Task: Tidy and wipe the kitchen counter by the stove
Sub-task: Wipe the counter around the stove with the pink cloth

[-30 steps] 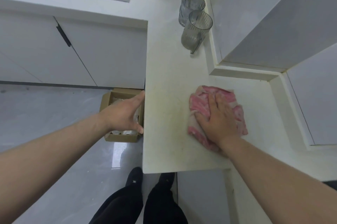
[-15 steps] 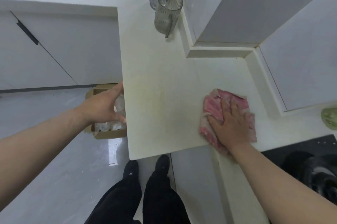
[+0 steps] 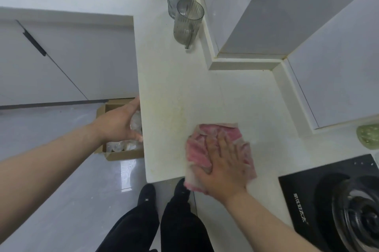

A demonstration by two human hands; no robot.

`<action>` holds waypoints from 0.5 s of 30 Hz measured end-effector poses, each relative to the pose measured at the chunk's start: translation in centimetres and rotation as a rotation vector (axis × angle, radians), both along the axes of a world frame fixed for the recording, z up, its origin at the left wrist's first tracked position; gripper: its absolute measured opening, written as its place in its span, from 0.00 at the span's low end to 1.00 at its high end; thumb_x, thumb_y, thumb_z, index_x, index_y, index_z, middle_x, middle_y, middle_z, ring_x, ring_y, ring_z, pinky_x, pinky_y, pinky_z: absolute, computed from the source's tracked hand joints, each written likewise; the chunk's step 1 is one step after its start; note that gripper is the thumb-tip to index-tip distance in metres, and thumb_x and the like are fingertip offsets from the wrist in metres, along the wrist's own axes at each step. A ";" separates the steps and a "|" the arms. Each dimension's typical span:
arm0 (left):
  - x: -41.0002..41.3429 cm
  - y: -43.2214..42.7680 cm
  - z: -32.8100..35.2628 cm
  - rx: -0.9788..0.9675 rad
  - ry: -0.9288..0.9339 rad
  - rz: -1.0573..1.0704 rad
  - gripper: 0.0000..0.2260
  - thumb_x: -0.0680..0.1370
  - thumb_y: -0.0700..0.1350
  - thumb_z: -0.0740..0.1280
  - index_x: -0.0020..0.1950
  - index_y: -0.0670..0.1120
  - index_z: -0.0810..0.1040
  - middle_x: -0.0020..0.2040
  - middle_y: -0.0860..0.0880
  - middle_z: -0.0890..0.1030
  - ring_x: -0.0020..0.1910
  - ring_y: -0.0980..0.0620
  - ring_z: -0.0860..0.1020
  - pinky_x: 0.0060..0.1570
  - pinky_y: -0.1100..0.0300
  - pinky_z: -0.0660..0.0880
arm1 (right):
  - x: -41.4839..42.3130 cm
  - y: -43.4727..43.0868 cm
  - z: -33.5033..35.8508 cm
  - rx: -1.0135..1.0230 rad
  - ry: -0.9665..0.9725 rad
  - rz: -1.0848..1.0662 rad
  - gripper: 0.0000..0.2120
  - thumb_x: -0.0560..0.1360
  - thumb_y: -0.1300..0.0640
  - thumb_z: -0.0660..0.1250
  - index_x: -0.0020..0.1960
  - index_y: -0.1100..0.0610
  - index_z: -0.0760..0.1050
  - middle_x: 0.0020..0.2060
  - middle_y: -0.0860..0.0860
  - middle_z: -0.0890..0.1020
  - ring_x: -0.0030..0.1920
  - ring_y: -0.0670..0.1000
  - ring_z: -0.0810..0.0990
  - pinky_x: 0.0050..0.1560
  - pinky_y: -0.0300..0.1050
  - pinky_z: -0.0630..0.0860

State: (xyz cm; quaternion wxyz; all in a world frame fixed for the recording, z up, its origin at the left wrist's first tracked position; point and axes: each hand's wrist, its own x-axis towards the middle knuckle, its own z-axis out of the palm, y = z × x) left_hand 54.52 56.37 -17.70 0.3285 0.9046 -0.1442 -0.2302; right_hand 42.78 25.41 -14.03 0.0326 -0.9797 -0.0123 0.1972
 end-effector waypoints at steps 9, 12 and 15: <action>0.0 0.1 -0.4 0.030 -0.006 0.022 0.59 0.59 0.60 0.80 0.75 0.69 0.39 0.74 0.57 0.68 0.64 0.50 0.75 0.56 0.51 0.76 | 1.2 3.6 -0.7 0.023 -0.098 0.036 0.40 0.72 0.25 0.40 0.79 0.43 0.45 0.79 0.52 0.54 0.79 0.55 0.52 0.75 0.54 0.42; 0.1 0.3 -0.6 0.019 0.005 0.019 0.58 0.59 0.58 0.81 0.74 0.70 0.40 0.73 0.56 0.70 0.60 0.48 0.78 0.54 0.51 0.77 | 2.9 3.3 -0.4 0.047 -0.009 0.047 0.39 0.70 0.24 0.37 0.74 0.40 0.29 0.77 0.45 0.36 0.78 0.49 0.35 0.76 0.52 0.32; 0.1 0.3 -0.6 0.023 0.000 0.021 0.59 0.60 0.56 0.81 0.72 0.73 0.38 0.73 0.55 0.70 0.60 0.47 0.78 0.55 0.49 0.77 | 5.1 3.1 -0.4 0.054 -0.016 0.065 0.39 0.71 0.25 0.41 0.76 0.39 0.32 0.79 0.46 0.39 0.78 0.49 0.36 0.77 0.53 0.35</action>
